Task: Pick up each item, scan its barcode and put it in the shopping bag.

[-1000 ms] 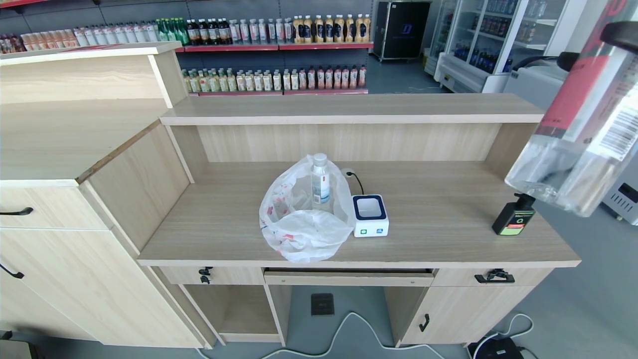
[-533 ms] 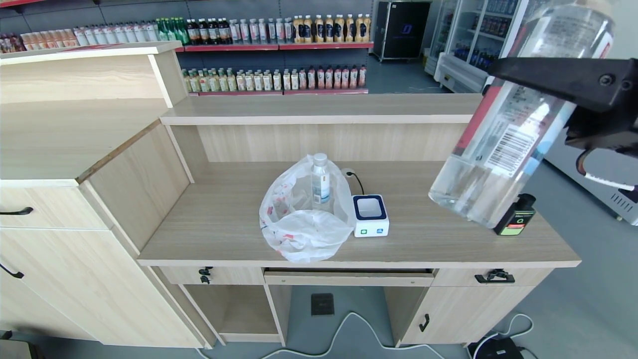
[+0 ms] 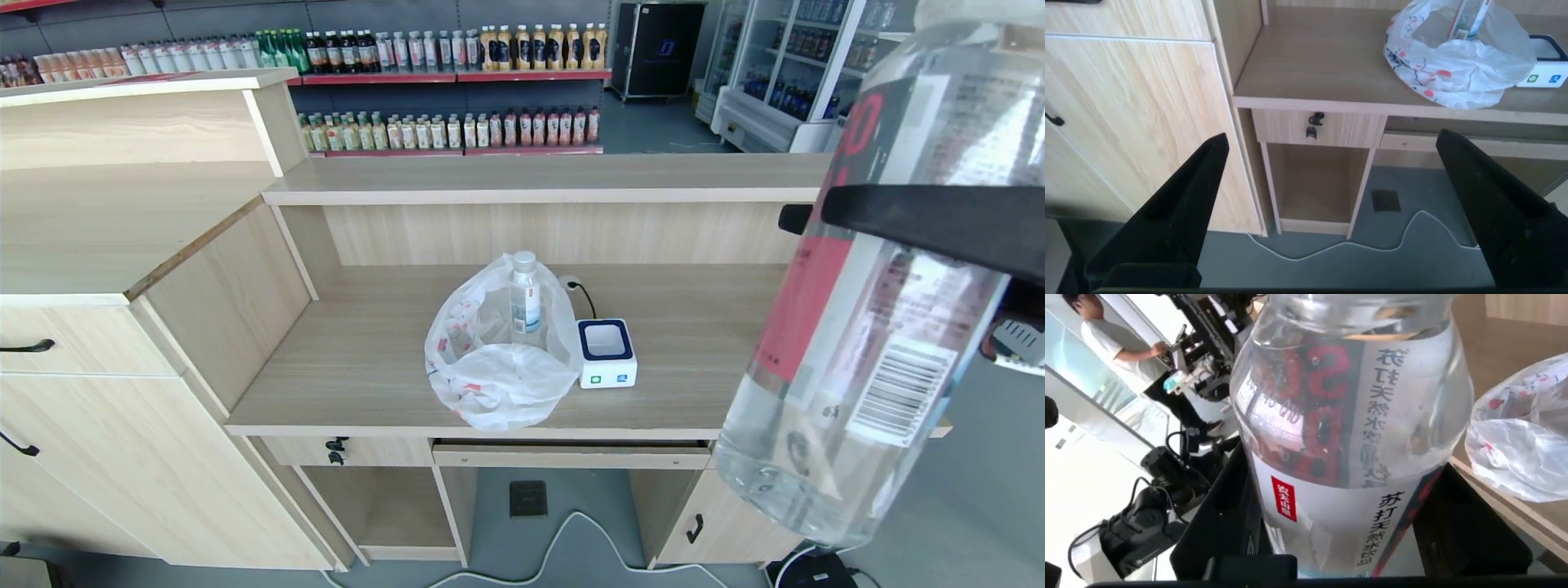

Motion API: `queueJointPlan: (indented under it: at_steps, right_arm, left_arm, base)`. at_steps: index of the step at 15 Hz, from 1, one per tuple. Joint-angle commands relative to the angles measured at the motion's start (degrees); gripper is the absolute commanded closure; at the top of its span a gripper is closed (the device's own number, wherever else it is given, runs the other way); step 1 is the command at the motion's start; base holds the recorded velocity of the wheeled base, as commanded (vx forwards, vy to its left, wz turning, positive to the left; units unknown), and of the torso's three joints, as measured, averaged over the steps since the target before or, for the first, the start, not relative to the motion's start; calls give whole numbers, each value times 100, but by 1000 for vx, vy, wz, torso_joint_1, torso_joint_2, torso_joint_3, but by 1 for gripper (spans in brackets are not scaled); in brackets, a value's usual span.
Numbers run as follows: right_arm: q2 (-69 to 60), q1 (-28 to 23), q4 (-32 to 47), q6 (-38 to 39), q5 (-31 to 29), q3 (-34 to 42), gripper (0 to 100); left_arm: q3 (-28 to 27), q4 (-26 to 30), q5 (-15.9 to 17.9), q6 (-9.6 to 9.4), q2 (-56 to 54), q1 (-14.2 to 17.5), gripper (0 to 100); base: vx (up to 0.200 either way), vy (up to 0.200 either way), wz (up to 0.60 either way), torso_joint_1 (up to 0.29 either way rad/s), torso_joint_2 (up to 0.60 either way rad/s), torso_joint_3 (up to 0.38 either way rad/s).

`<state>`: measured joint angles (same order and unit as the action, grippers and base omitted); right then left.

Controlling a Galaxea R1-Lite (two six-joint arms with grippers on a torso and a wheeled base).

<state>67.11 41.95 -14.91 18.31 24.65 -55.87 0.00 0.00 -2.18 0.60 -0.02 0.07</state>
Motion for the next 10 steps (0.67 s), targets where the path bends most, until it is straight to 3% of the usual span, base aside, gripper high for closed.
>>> queueJointPlan:
  at_steps: [1, 10]
  right_arm:
    - [-242, 191, 208, -82, 5, 23, 100]
    - [-260, 182, 401, -170, -4, -223, 100]
  left_arm:
    - [0, 0, -2, 2, 2, 1, 0]
    - [0, 0, -2, 2, 2, 1, 0]
  base:
    - [0, 0, 0, 0, 0, 0]
    - [0, 0, 0, 0, 0, 0]
